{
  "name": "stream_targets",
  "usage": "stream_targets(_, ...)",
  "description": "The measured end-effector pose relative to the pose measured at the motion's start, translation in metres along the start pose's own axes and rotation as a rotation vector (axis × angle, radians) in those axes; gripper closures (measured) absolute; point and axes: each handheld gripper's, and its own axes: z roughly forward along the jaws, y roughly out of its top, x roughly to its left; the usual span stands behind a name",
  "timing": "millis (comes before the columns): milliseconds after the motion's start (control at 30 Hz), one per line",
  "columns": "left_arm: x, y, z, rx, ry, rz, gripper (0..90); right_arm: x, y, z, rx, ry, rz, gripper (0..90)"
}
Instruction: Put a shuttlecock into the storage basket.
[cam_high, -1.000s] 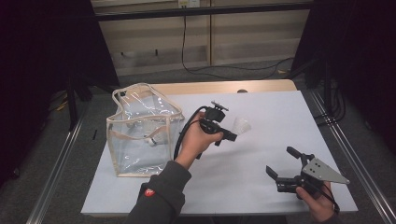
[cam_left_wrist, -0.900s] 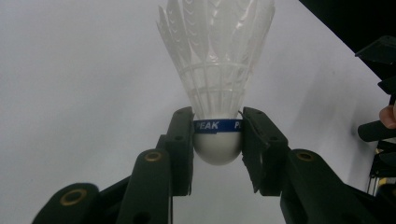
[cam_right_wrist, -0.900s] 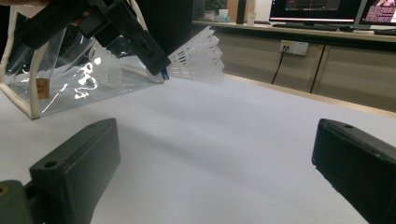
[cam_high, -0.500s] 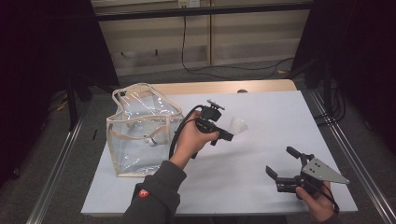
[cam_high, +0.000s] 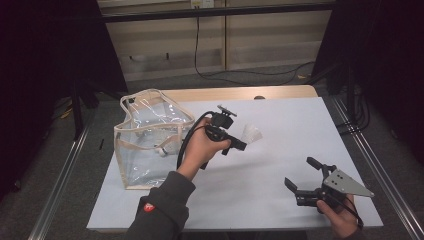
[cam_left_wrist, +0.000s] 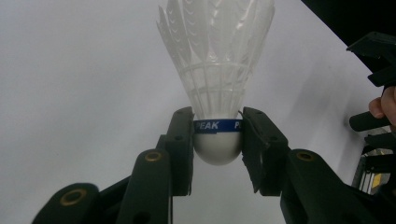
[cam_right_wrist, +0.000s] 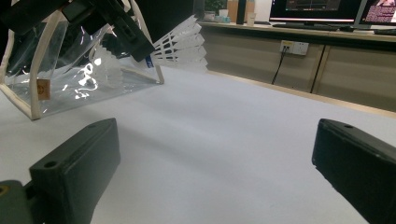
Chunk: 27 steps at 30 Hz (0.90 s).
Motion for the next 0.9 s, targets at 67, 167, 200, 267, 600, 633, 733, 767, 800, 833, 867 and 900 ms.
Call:
stream_targets(67, 0.0, 0.0, -0.001, 0.003, 0.004, 0.001, 65.3, 0.0, 0.0, 0.0, 0.001, 0.001, 0.0, 0.9)
stream_targets(167, 0.0, 0.001, -0.004, 0.006, -0.003, 0.001, 65.3, 0.0, 0.0, 0.0, 0.001, 0.001, 0.001, 0.9)
stream_targets(200, -0.001, 0.001, -0.004, 0.007, 0.001, 0.002, 65.4, 0.0, 0.0, 0.0, 0.001, 0.001, 0.0, 1.0)
stream_targets(267, -0.001, 0.001, -0.006, 0.013, 0.003, 0.008, 65.3, 0.0, 0.0, 0.0, 0.001, 0.001, 0.0, 1.0)
stream_targets(600, 0.002, 0.001, -0.016, 0.015, 0.005, 0.003, 65.3, 0.0, 0.0, 0.0, 0.001, 0.0, -0.001, 1.0)
stream_targets(633, 0.002, 0.0, -0.017, 0.013, 0.008, 0.001, 65.3, 0.0, 0.0, 0.0, 0.001, 0.001, -0.002, 1.0)
stream_targets(733, 0.003, 0.0, -0.019, 0.018, 0.01, 0.002, 65.3, 0.0, 0.0, 0.0, 0.0, 0.001, -0.002, 0.9)
stream_targets(767, 0.003, 0.0, -0.02, 0.017, 0.009, 0.0, 65.3, 0.0, 0.0, 0.0, 0.001, 0.001, 0.001, 1.0)
stream_targets(800, 0.003, 0.0, -0.02, 0.018, 0.009, -0.001, 65.3, 0.0, 0.0, 0.0, 0.001, 0.001, 0.0, 0.9)
stream_targets(833, 0.003, 0.0, -0.021, 0.018, 0.008, -0.002, 65.4, 0.0, 0.0, 0.0, 0.001, 0.001, 0.001, 1.0)
stream_targets(867, 0.003, 0.001, -0.021, 0.018, 0.008, -0.001, 65.3, 0.0, 0.0, 0.0, 0.001, 0.001, 0.002, 1.0)
stream_targets(900, 0.003, 0.001, -0.022, 0.018, 0.009, -0.001, 65.3, 0.0, 0.0, 0.0, 0.001, 0.001, 0.001, 0.9)
